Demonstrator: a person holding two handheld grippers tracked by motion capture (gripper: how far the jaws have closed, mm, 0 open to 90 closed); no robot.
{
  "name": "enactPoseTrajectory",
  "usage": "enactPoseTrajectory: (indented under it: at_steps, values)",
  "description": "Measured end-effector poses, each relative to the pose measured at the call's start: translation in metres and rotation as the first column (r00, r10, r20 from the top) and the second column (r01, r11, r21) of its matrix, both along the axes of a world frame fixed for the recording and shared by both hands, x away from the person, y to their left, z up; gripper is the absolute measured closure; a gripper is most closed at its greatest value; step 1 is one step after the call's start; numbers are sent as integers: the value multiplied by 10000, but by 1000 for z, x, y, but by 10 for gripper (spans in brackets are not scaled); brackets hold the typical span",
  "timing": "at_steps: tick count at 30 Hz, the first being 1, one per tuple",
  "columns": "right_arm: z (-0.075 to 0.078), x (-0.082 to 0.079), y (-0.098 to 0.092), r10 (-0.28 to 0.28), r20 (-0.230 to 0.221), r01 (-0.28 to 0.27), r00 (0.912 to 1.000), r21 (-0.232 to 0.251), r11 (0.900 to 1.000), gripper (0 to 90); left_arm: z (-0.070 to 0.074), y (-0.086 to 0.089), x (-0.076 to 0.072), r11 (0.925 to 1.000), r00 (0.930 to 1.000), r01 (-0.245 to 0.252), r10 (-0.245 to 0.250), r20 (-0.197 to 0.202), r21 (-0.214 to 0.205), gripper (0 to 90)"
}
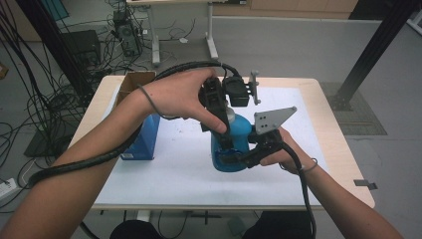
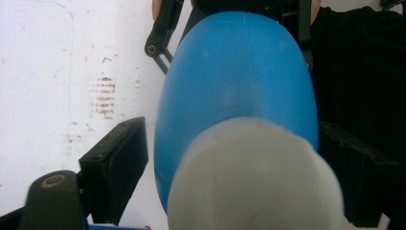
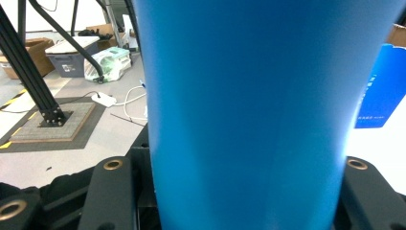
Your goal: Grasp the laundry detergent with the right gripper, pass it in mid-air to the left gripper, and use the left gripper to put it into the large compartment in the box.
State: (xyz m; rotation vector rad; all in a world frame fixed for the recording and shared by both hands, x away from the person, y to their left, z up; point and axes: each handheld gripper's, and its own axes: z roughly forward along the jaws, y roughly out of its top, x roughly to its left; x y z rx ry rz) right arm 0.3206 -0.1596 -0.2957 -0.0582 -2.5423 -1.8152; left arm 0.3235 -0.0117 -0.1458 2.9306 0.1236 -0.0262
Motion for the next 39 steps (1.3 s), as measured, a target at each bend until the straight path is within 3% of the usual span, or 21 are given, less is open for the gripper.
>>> enactPoseTrajectory:
  at_steps: [19, 39]
  values:
    - [0, 0, 1, 30, 27, -30, 10000, -19, 10000, 430, 3, -3, 0, 9997, 9998, 199, -198, -77, 120, 365]
    - [-1, -1, 2, 114, 75, -114, 9999, -32, 9999, 430, 2, -5, -3, 9990, 9999, 109, -106, -69, 444, 374]
